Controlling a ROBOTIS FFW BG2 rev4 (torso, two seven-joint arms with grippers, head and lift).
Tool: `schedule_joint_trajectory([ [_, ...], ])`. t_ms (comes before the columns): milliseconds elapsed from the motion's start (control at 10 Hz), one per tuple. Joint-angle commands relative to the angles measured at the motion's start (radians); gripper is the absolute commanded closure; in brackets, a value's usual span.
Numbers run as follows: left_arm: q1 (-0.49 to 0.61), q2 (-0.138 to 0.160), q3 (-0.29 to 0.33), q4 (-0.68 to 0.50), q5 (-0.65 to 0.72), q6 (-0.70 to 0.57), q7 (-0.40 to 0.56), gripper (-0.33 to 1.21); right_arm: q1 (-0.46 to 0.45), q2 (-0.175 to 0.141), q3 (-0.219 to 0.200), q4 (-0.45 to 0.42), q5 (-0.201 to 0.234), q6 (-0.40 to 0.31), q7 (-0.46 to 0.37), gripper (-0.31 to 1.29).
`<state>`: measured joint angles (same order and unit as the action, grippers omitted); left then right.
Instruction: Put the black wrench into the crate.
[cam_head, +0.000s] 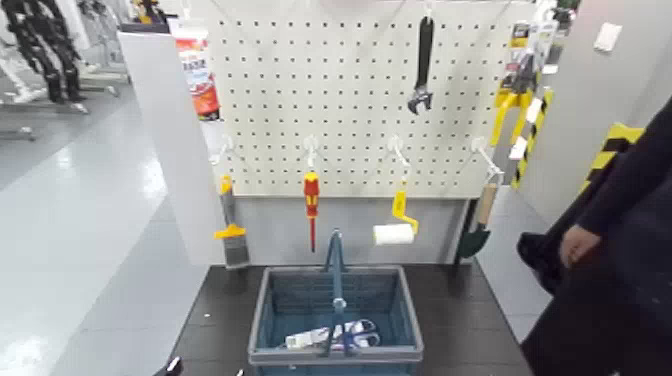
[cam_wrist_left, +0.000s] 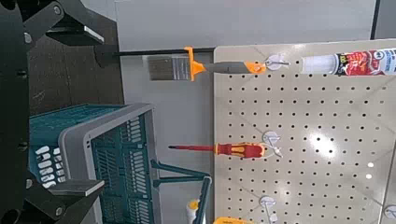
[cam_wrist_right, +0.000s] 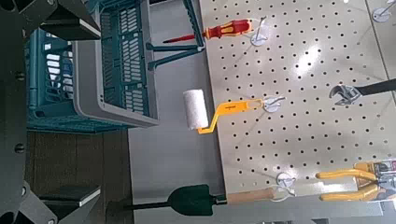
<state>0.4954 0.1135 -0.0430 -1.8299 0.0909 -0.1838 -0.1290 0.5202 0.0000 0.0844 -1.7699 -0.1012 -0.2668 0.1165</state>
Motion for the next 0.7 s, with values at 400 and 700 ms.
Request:
schedule_joint_trajectory([
  [400,-0.001,0.003,-0.003,0.0,0.0,-0.002,-0.004,0.21,0.001,0.002,-0.002,-0.003,-0.002,0.0,0.0,0.14],
  [700,-0.003,0.003,-0.005,0.0,-0.002,0.0,-0.004,0.21,-0.003,-0.002,-0.017,-0.014,-0.003,-0.002,0.025,0.14],
])
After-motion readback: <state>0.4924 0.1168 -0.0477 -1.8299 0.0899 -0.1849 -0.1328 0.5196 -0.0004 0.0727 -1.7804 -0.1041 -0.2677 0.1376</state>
